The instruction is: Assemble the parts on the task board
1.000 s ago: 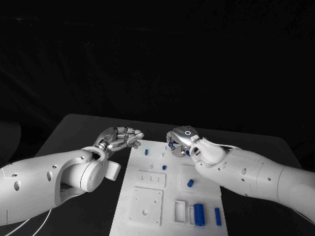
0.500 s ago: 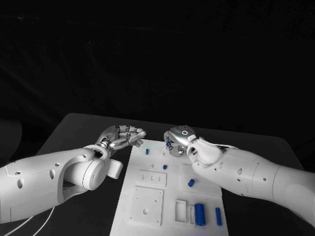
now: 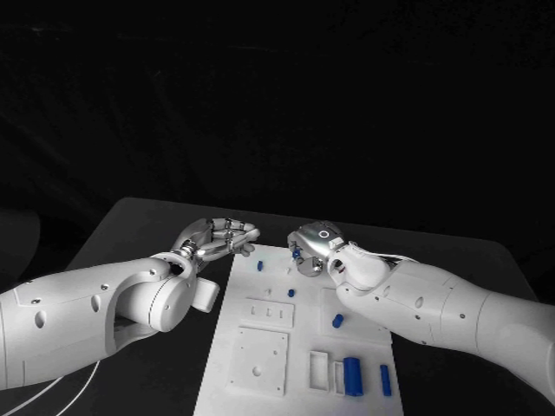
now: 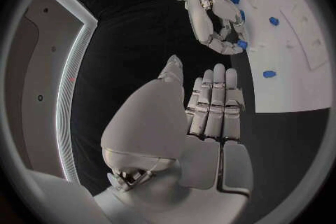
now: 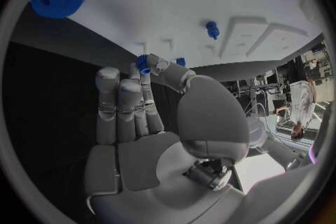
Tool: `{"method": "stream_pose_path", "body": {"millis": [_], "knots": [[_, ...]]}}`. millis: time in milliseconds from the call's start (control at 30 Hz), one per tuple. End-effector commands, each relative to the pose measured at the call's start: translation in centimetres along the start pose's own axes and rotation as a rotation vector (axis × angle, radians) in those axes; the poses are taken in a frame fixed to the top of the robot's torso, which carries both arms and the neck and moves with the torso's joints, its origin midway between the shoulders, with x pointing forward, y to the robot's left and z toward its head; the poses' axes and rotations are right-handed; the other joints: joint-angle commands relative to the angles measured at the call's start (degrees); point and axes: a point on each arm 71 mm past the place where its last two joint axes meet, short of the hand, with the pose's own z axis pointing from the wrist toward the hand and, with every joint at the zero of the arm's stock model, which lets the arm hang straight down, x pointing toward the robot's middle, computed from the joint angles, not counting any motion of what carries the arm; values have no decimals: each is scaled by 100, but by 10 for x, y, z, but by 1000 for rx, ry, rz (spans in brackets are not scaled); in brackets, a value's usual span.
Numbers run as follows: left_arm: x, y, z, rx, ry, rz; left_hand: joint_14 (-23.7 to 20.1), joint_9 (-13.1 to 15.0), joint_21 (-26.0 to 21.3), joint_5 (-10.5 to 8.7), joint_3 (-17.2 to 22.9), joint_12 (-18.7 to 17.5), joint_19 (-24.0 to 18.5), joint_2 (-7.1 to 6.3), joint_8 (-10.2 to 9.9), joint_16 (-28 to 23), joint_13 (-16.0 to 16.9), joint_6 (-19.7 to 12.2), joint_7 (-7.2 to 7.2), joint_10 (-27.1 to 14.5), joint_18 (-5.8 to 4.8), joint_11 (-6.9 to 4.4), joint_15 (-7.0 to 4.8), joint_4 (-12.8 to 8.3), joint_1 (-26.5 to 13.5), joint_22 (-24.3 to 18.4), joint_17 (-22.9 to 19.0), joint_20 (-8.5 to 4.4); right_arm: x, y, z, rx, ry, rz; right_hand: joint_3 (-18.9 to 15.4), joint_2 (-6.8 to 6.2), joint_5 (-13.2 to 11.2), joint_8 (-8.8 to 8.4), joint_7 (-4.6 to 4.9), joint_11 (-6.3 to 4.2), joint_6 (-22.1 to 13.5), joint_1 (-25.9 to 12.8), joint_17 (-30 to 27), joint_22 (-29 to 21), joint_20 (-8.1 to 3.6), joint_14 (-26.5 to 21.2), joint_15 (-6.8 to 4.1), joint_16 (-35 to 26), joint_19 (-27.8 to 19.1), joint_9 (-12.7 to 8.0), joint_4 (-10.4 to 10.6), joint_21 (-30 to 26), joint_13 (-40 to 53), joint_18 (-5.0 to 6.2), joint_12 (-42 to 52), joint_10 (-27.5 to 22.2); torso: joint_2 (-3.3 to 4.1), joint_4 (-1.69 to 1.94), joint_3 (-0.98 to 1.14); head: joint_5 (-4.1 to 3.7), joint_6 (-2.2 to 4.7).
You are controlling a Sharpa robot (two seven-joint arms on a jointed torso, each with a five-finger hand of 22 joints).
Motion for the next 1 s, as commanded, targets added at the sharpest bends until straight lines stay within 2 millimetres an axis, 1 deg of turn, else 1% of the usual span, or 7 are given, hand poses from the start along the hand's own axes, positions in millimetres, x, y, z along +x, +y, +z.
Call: {"method": "stream_pose_path", "body": {"millis": [33, 100, 200, 233, 433, 733, 1000], "knots": [[2, -3, 1, 19, 10, 4, -52, -10, -38, 3, -25, -19, -44, -38, -33, -35, -10, 23, 63, -30, 57, 5, 6, 8, -5, 21, 1, -8, 3, 2, 0, -4, 27, -19, 39, -65, 19, 7, -3, -21, 45, 13, -9, 124, -26, -114, -59, 21, -15, 27, 13, 20, 8, 367, -8, 310, 1, -2, -1, 5, -19], [2, -3, 1, 19, 10, 4, -52, -11, -38, 3, -25, -20, -44, -38, -34, -36, -10, 23, 63, -30, 58, 4, 7, 8, -4, 21, 2, -7, 5, 2, 0, -2, 31, -22, 42, -65, 19, 5, -3, -20, 44, 12, -10, 124, -26, -114, -58, 22, -16, 28, 15, 21, 9, 367, -10, 310, 2, -2, -5, 7, -20], [3, -4, 1, 20, 13, 3, -52, -11, -39, 3, -25, -21, -45, -39, -34, -37, -10, 24, 63, -30, 59, 4, 7, 9, -4, 21, 3, -6, 7, 1, 0, 0, 40, -25, 45, -65, 19, 3, -2, -20, 43, 12, -12, 123, -25, -115, -58, 23, -17, 29, 19, 22, 10, 367, -12, 310, 6, -13, -1, 21, -16], [3, -4, 1, 20, 14, 3, -52, -11, -39, 3, -25, -21, -45, -38, -34, -38, -10, 24, 63, -30, 59, 5, 8, 9, -4, 21, 3, -6, 7, 1, 0, 1, 42, -26, 46, -65, 19, 2, -2, -19, 43, 11, -13, 123, -25, -115, -57, 23, -18, 29, 19, 23, 11, 367, -13, 309, 9, -10, -5, 22, -15], [3, -4, 2, 20, 12, 4, -52, -12, -39, 2, -25, -25, -45, -39, -36, -40, -10, 23, 63, -30, 61, 4, 9, 10, -4, 22, 5, -4, 7, 2, 1, 0, 37, -25, 52, -72, 19, -3, -1, -18, 40, 9, -17, 123, -23, -117, -56, 25, -23, 31, 24, 26, 13, 367, -20, 307, 14, -12, -5, 36, -17], [3, -4, 2, 21, 12, 4, -52, -14, -39, 2, -24, -29, -45, -39, -38, -44, -10, 24, 62, -29, 64, 4, 10, 10, -4, 23, 8, -2, 4, 3, 1, 2, 16, -20, 62, -80, 19, -9, 0, -16, 38, 9, -24, 122, -21, -119, -54, 27, -29, 34, 30, 29, 16, 367, -28, 306, 6, -21, -2, 72, -50], [2, -4, 2, 21, 10, 5, -51, -14, -39, 2, -24, -32, -44, -40, -40, -46, -10, 25, 61, -28, 66, 3, 11, 10, -4, 23, 10, 0, 1, 2, -1, 20, -17, -28, 101, -116, 19, -16, -2, -17, 46, 25, -38, 120, -20, -121, -54, 36, -36, 45, 48, 41, 27, 367, -41, 316, -2, -29, -4, 71, -60]]}}
